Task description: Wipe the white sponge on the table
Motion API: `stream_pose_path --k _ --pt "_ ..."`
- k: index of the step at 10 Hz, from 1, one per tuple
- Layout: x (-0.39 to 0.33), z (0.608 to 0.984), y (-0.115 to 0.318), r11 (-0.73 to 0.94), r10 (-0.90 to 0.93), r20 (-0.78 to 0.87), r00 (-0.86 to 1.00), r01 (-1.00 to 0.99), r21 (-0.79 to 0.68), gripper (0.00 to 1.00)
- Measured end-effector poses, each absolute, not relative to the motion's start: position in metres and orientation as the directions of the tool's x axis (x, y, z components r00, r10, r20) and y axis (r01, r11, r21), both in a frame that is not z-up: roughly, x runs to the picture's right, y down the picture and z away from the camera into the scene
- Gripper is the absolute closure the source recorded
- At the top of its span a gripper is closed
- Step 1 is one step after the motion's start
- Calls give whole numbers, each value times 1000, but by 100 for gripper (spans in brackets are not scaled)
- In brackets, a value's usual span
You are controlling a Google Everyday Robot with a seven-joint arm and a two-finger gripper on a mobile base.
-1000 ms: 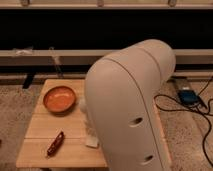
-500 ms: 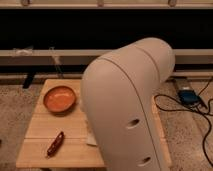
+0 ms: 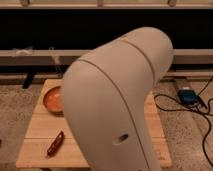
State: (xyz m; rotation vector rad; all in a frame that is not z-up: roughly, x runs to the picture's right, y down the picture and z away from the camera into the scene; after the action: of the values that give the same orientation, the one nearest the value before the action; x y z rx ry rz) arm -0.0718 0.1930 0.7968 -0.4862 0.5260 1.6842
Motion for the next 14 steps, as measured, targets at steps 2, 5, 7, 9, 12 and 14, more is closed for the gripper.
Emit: stream_pose_path --k 2,5,7,9,12,14 --pt "-81 801 189 -163 809 -560 -178 -984 78 100" --pt "-113 810 185 -150 822 -547 -155 -987 55 100" --pt "-131 810 188 -136 821 -556 -127 -990 26 100" --pt "-155 803 199 -113 815 -573 -82 -993 -18 100" --pt "-164 795 220 -100 793 -606 -54 -994 -42 100" --pt "-150 794 232 -117 777 -625 -81 -993 -16 100"
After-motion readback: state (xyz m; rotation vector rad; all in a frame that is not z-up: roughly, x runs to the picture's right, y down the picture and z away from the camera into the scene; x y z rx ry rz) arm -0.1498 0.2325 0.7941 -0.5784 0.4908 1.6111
